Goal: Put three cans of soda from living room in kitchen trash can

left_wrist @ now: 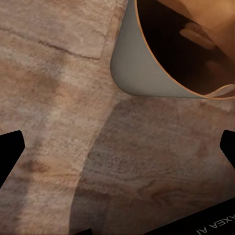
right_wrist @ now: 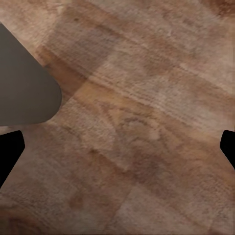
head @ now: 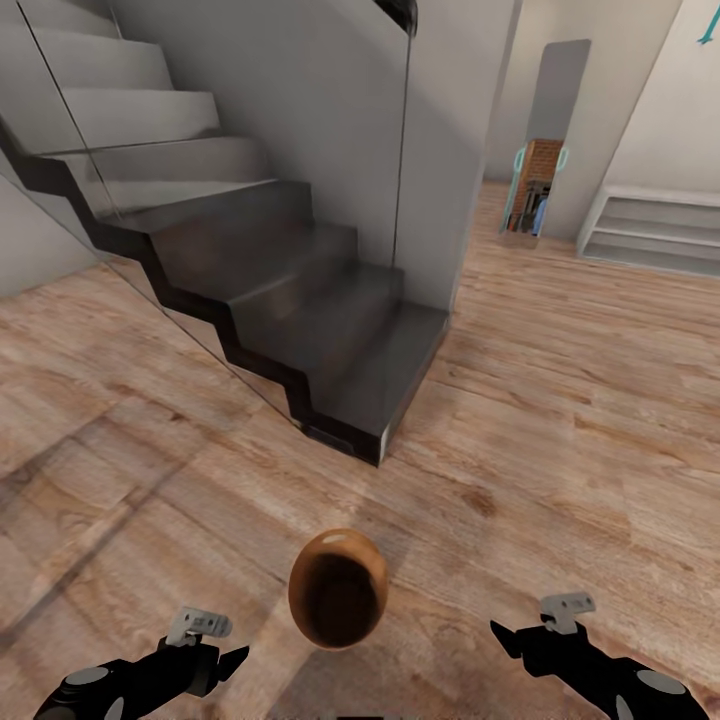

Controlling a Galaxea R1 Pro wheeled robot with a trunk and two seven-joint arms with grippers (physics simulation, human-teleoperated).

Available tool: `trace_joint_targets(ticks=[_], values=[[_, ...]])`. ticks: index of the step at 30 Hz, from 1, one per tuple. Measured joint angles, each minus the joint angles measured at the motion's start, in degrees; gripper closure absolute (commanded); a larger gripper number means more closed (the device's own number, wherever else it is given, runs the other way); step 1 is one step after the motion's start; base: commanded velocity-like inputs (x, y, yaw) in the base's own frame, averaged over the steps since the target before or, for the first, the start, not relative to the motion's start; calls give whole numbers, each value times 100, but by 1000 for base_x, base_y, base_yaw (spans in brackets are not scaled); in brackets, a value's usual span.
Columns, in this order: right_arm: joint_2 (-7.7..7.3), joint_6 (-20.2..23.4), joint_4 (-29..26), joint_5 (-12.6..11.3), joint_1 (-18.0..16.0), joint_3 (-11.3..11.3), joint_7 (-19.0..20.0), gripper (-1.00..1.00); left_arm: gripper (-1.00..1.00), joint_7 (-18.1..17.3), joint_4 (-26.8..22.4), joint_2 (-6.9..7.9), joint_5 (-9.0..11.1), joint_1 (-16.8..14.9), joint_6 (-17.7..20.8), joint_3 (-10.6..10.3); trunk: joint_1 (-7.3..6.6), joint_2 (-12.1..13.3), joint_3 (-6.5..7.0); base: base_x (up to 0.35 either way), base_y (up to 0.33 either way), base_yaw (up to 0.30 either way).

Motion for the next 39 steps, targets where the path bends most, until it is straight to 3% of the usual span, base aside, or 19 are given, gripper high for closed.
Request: trace_joint_targets(ticks=[24, 39], values=[[-1, 64, 3, 10, 0, -4, 148, -100, -100, -11, -6, -1, 4, 0, 0, 0, 0, 0, -226, 0, 0, -78], [0, 63, -2, 43, 0, -2, 121, -100, -100, -12, -6, -1, 5, 0, 0, 0, 0, 0, -243, 0, 0, -6]])
